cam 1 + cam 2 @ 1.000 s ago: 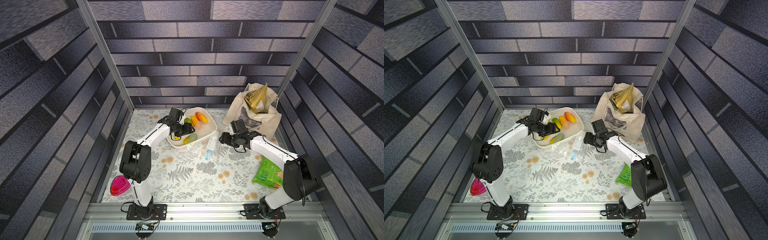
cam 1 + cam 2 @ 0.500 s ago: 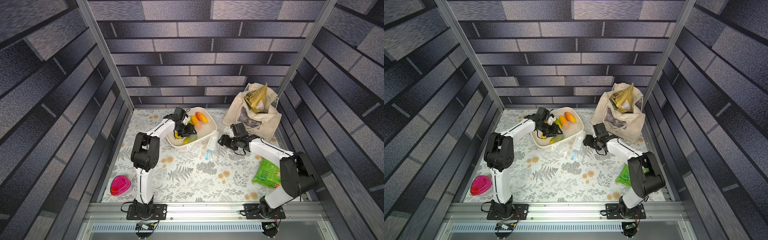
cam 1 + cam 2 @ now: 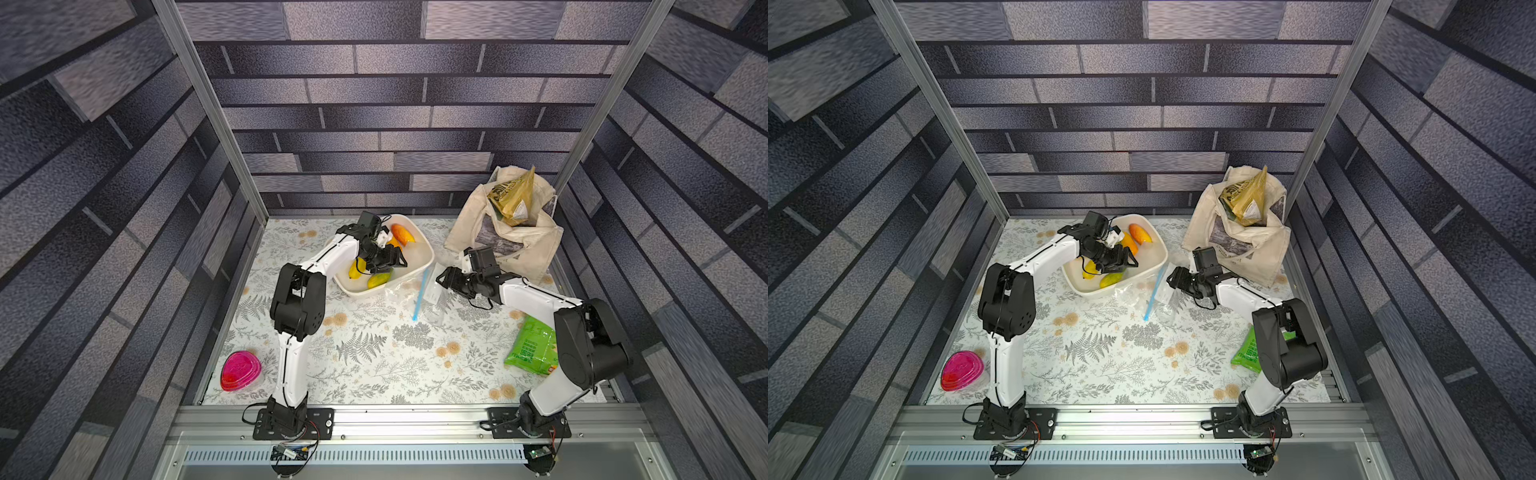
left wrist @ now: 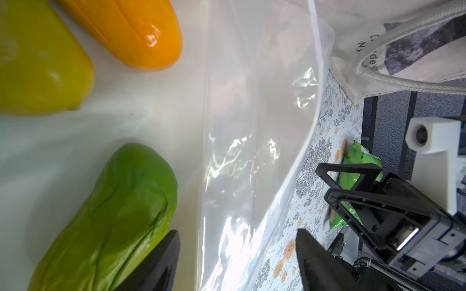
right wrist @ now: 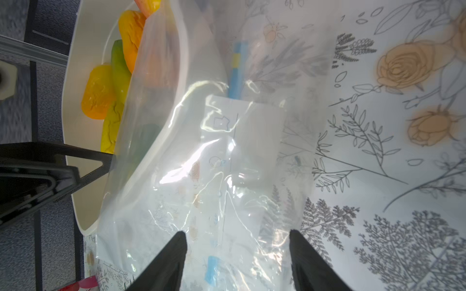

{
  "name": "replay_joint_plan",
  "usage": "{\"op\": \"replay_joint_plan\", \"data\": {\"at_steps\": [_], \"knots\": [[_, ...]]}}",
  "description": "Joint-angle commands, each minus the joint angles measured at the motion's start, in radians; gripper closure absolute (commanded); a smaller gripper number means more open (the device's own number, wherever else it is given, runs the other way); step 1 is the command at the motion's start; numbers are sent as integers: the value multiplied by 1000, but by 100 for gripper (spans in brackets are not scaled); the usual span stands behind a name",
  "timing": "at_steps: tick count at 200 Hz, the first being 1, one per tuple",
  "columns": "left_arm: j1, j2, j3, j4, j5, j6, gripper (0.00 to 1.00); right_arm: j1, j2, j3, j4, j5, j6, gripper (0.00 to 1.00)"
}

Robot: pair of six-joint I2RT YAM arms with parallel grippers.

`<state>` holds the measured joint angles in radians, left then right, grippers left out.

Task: Place the mango in a zip-top bag and seal the zipper
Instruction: Pick up the zipper food storage bag at the center of the board.

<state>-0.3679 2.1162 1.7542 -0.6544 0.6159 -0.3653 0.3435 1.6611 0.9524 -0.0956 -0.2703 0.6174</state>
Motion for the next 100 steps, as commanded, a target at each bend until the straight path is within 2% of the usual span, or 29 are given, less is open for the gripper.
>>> {"op": "replay_joint_plan", "data": {"at_steps": [1, 25, 44, 91, 100], "knots": [[-5, 46, 47, -42, -10, 4, 24, -6, 64, 35, -1, 16, 8, 34], [-5, 93, 103, -67, 0, 5, 25, -6, 96, 36, 32, 10, 20, 34], [-8, 125, 143, -87, 10, 6, 33, -6, 109, 31, 56, -3, 30, 34], [-20, 111, 163, -52, 88, -22, 85, -6, 102, 24, 90, -41, 25, 34], [-20, 93, 156, -44, 93, -30, 92, -6, 87, 18, 93, -44, 12, 34]]}}
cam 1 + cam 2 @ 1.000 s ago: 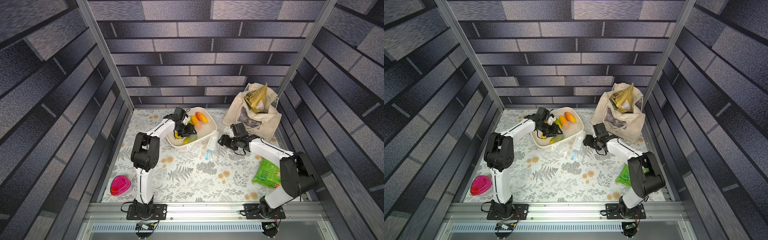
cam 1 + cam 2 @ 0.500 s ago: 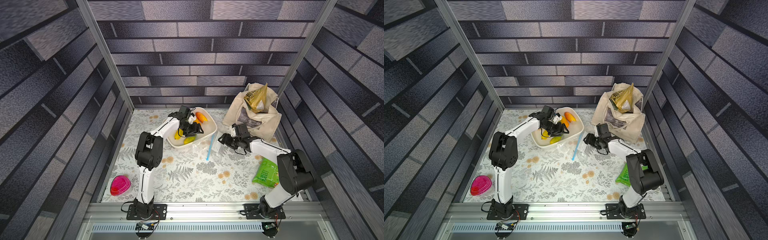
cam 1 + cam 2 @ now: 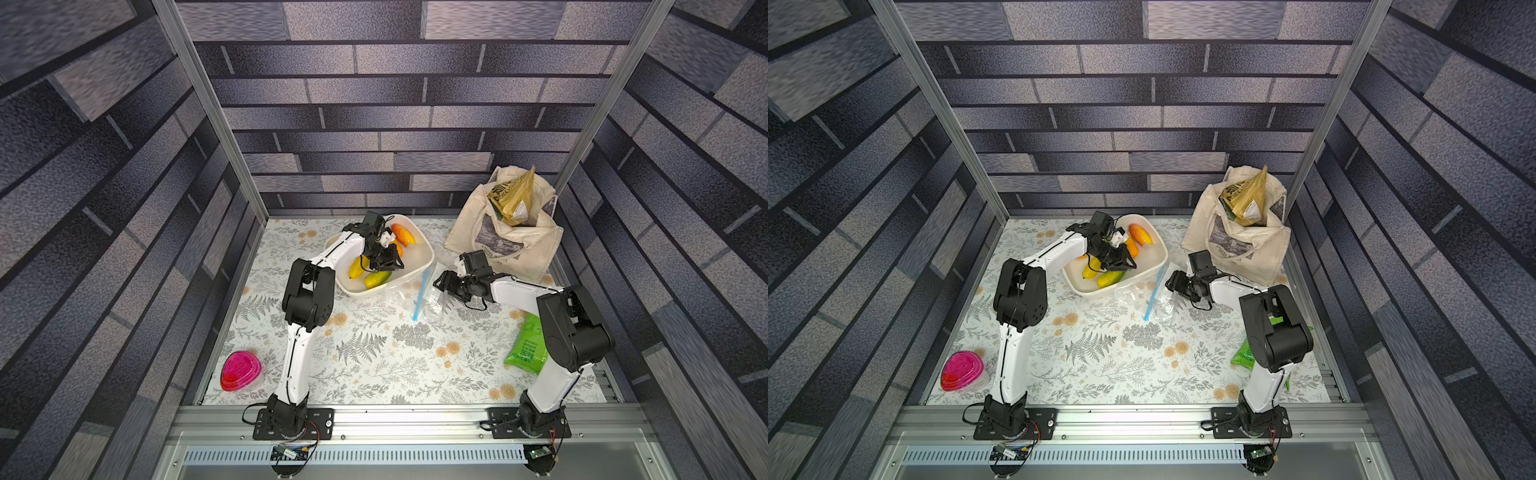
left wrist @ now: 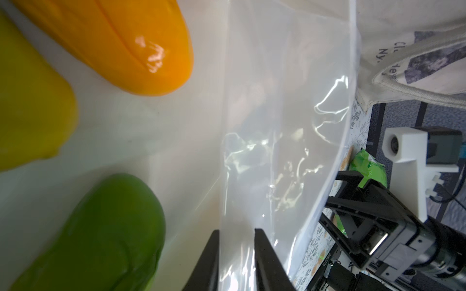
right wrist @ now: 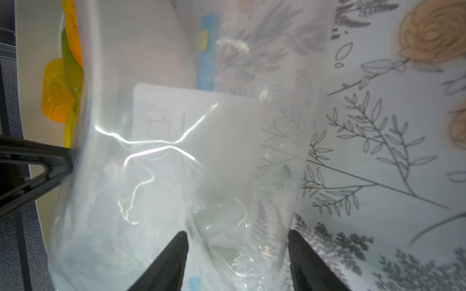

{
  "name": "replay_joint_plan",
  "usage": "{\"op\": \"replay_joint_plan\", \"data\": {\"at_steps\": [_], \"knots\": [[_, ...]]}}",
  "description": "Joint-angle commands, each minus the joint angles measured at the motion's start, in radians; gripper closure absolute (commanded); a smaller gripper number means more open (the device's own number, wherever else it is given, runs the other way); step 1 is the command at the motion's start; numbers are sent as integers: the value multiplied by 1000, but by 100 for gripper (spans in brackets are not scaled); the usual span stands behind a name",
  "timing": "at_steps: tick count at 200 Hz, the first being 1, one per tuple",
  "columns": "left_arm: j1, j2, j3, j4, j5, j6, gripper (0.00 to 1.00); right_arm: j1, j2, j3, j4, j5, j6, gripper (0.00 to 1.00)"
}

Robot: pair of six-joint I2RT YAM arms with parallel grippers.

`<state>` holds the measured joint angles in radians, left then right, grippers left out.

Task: Place the mango in a zip-top bag and seal the zipper
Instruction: Pick up the zipper food storage bag at the center of the board.

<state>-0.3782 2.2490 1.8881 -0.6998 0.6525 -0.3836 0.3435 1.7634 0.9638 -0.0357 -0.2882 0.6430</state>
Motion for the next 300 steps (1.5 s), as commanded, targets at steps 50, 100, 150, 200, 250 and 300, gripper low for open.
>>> {"op": "replay_joint_plan", "data": {"at_steps": [50, 100, 150, 200, 250, 300], "knots": [[30, -253, -122, 128, 67, -84, 100, -6, -148, -14, -41, 38, -120, 32], [76, -451, -185, 140, 18, -104, 100, -7, -228, -16, -27, 24, -149, 31], [246, -610, -296, 8, -215, -32, 100, 8, -150, 18, 74, -61, -71, 22], [272, -615, -374, -47, -299, 52, 100, 37, 54, 90, 244, -135, 47, 24], [271, -590, -385, -52, -279, 90, 100, 40, 178, 138, 425, -290, 171, 33], [253, -642, -437, -7, -235, 104, 100, 66, 75, 71, 373, -305, 152, 33]]}}
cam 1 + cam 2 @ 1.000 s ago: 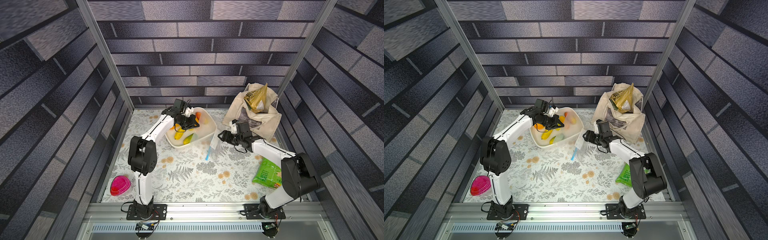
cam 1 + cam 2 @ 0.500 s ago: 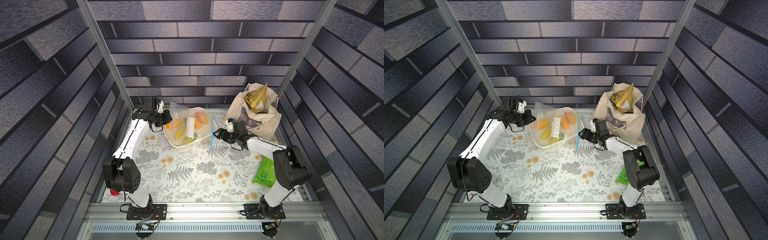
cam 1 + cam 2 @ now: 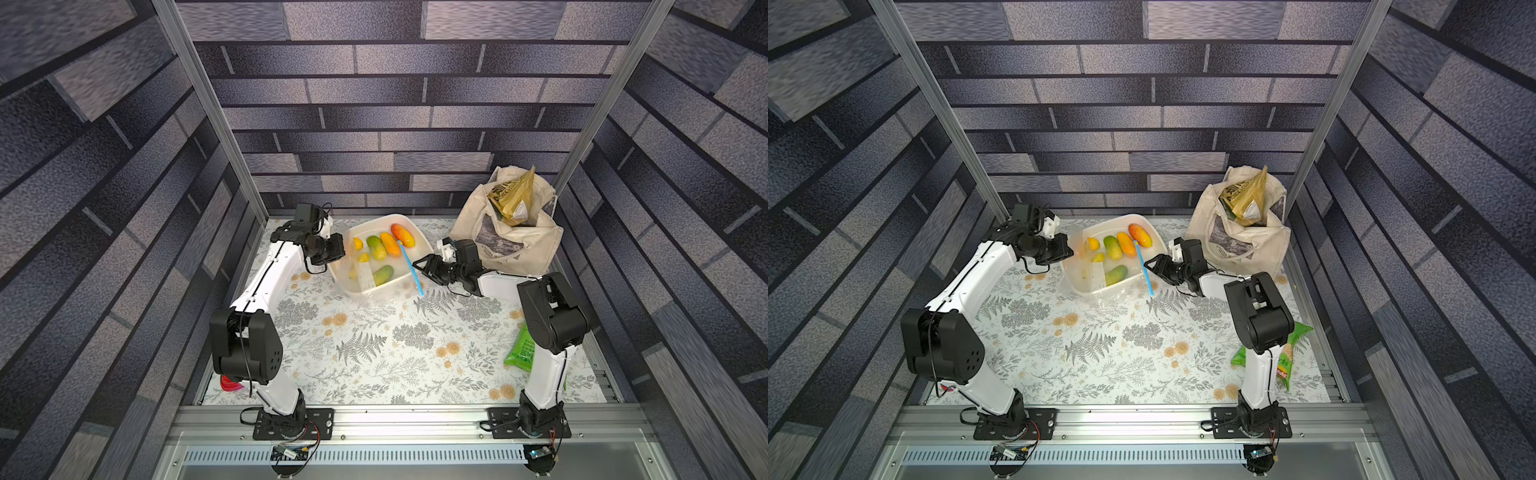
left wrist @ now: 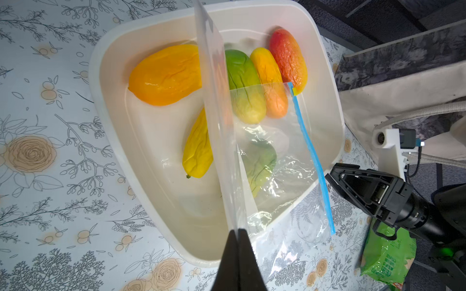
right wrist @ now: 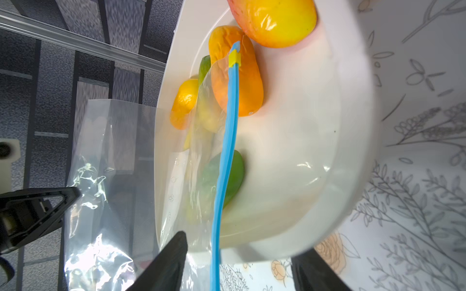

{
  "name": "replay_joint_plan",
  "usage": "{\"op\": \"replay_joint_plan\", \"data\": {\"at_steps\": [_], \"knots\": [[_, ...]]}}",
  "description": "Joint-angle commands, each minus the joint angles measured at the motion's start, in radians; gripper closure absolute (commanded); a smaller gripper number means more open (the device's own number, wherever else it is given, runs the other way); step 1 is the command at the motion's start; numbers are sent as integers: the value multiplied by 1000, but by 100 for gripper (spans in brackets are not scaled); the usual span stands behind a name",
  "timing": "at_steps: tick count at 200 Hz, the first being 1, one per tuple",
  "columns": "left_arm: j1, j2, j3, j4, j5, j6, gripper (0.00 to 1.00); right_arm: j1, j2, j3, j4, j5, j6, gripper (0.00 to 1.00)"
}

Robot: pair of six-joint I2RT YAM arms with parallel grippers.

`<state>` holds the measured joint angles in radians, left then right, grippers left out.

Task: Place the mango in a zip-top bag and seal the zipper
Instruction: Pick up the zipper food storage bag at the center of the board.

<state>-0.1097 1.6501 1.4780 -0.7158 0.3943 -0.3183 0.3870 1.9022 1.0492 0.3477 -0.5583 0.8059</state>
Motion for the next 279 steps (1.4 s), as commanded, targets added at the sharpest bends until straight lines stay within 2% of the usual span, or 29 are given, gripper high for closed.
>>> {"op": "replay_joint_plan", "data": {"at_steps": [1, 27, 60, 78, 87, 97, 100, 106, 110, 121, 130, 141, 146, 167, 180, 209, 224, 253, 264, 279], "knots": [[-17, -43, -27, 9, 23, 40, 100, 23, -64, -14, -14, -34, -12, 33], [-23, -47, -40, 11, 23, 36, 100, 47, -47, 1, -88, -29, -36, 41], [-20, -58, -65, 25, 19, 27, 100, 55, -50, -15, -86, -32, -30, 60], [-19, -54, -67, 25, 10, 24, 98, 60, -82, -26, -83, -31, -39, 74], [-18, -50, -67, 23, 2, 19, 86, 65, -105, -33, -86, -21, -53, 82], [-17, -49, -71, 24, 2, 14, 78, 78, -129, -30, -119, -2, -95, 91], [-17, -48, -71, 25, 2, 11, 72, 85, -136, -29, -135, 10, -111, 95], [-14, -49, -71, 27, -3, 2, 51, 97, -150, -19, -176, 43, -148, 100], [-13, -50, -70, 26, -5, -5, 44, 107, -159, -10, -215, 68, -181, 100], [-6, -61, -70, 28, -1, -18, 35, 139, -183, 8, -310, 130, -276, 100], [4, -80, -68, 31, -7, -35, 19, 164, -212, 48, -377, 198, -351, 100], [22, -110, -74, 38, -15, -59, 8, 195, -267, 37, -398, 272, -445, 100], [33, -127, -78, 45, -17, -74, 1, 203, -296, 27, -396, 296, -483, 100], [80, -204, -101, 91, 14, -134, 0, 246, -437, -45, -399, 422, -674, 100], [97, -253, -112, 111, 11, -166, 0, 265, -533, -100, -358, 458, -793, 100], [119, -369, -134, 136, -50, -222, 0, 292, -724, -241, -229, 448, -1078, 100], [130, -432, -153, 157, -65, -252, 0, 294, -797, -272, -246, 414, -1217, 100], [111, -499, -220, 269, 7, -342, 0, 311, -894, -345, -237, 368, -1465, 100], [89, -506, -261, 337, 24, -393, 0, 332, -919, -384, -191, 387, -1521, 100], [47, -494, -311, 433, 52, -459, 0, 349, -918, -409, -157, 413, -1518, 100]]}}
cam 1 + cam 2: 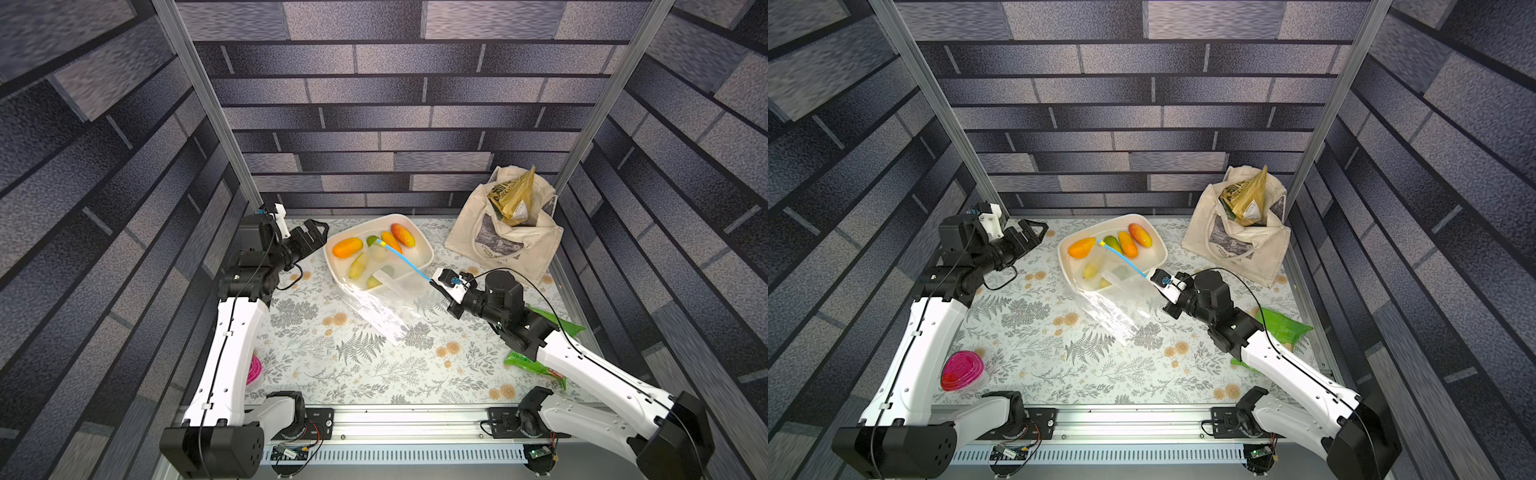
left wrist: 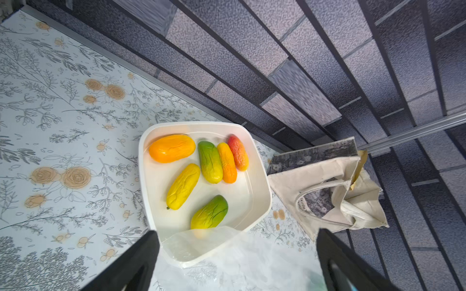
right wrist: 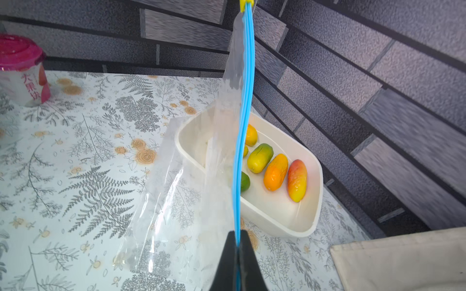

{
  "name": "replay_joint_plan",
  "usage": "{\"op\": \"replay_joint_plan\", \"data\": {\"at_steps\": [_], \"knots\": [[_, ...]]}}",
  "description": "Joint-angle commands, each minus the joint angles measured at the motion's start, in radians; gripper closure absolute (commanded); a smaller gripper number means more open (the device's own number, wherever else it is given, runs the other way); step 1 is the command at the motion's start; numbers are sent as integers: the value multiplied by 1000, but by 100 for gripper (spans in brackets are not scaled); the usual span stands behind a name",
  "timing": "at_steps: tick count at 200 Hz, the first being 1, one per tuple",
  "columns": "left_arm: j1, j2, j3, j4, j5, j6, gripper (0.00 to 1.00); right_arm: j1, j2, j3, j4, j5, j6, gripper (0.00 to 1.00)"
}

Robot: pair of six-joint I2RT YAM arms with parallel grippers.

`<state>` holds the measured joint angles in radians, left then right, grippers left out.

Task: Place the mango in a zip-top bag and seal the zipper
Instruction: Pick up the zipper food storage bag at the center of the board.

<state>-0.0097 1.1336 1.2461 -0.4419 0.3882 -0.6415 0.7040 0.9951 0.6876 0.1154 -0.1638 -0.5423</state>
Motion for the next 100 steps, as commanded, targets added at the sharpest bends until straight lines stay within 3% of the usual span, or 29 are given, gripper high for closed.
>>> {"op": "replay_joint_plan", "data": {"at_steps": [1, 31, 62, 100], "knots": [[-56, 24, -82, 163, 62, -138, 0, 34, -10, -48, 76, 20, -171, 100], [-124, 87, -195, 302, 95, -260, 0, 110, 56, -122, 207, 139, -200, 100], [-129, 131, -378, 578, 167, -447, 0, 182, 130, -170, 316, 259, -236, 100], [-95, 111, -494, 585, 179, -471, 0, 220, 176, -226, 441, 330, -256, 100]]}}
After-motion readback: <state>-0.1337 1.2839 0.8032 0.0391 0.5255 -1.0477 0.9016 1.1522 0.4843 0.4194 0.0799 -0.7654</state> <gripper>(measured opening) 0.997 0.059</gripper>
